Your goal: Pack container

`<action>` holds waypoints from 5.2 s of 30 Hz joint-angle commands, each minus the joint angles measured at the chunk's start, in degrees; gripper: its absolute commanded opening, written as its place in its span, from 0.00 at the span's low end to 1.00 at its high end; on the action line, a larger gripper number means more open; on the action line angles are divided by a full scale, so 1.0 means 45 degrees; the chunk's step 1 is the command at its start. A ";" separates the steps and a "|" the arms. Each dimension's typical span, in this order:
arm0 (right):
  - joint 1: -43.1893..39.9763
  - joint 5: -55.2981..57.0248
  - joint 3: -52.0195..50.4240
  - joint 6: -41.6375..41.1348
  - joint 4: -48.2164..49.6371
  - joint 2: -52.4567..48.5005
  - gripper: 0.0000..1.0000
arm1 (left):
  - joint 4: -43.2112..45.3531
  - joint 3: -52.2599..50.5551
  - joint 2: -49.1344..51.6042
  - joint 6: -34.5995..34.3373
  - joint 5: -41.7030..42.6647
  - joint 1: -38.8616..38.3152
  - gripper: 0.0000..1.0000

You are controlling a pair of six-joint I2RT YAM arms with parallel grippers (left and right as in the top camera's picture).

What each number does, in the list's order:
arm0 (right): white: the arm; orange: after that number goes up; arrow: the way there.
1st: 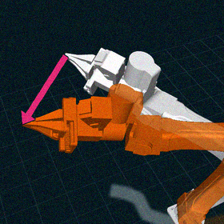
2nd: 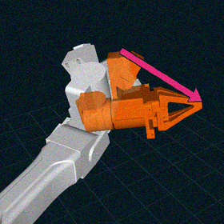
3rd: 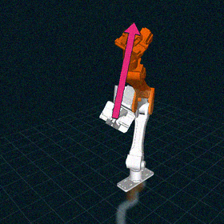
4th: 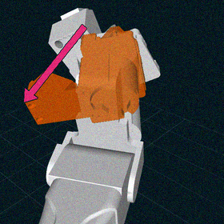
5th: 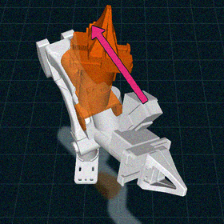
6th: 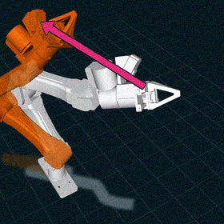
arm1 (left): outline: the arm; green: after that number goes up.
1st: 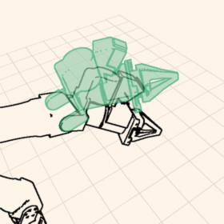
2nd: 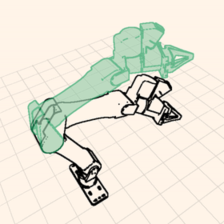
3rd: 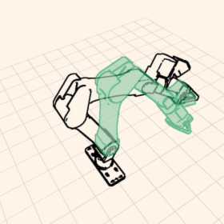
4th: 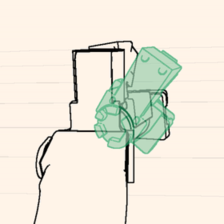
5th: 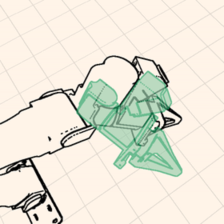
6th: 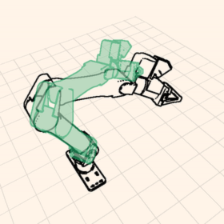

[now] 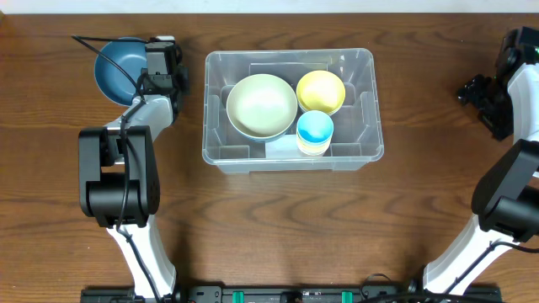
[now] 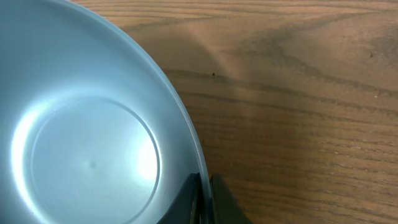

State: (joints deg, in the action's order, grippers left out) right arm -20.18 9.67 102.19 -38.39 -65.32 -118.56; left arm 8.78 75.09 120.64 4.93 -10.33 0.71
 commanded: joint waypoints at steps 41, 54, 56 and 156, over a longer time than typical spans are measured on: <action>-0.0015 0.0087 0.0000 -0.0170 -0.0005 0.0078 0.99 | -0.5639 0.0034 -0.7985 0.1535 0.0826 -0.6130 0.06; -0.0015 0.0087 0.0000 -0.0165 0.0000 0.0078 0.99 | -0.6989 0.0029 -0.7300 0.1564 0.0835 -0.8014 0.06; -0.0015 0.0087 0.0000 -0.0165 0.0000 0.0078 0.99 | -0.7242 0.0029 -0.7038 0.1564 0.0835 -0.8019 0.06; -0.0015 0.0087 0.0005 -0.0165 0.0000 0.0078 0.99 | -0.4809 -1.0535 -2.5704 -0.3356 0.1545 -0.1433 0.98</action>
State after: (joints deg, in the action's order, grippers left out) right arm -20.18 9.67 102.19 -38.39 -65.30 -118.56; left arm -18.13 33.21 5.98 -9.74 -10.04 -6.09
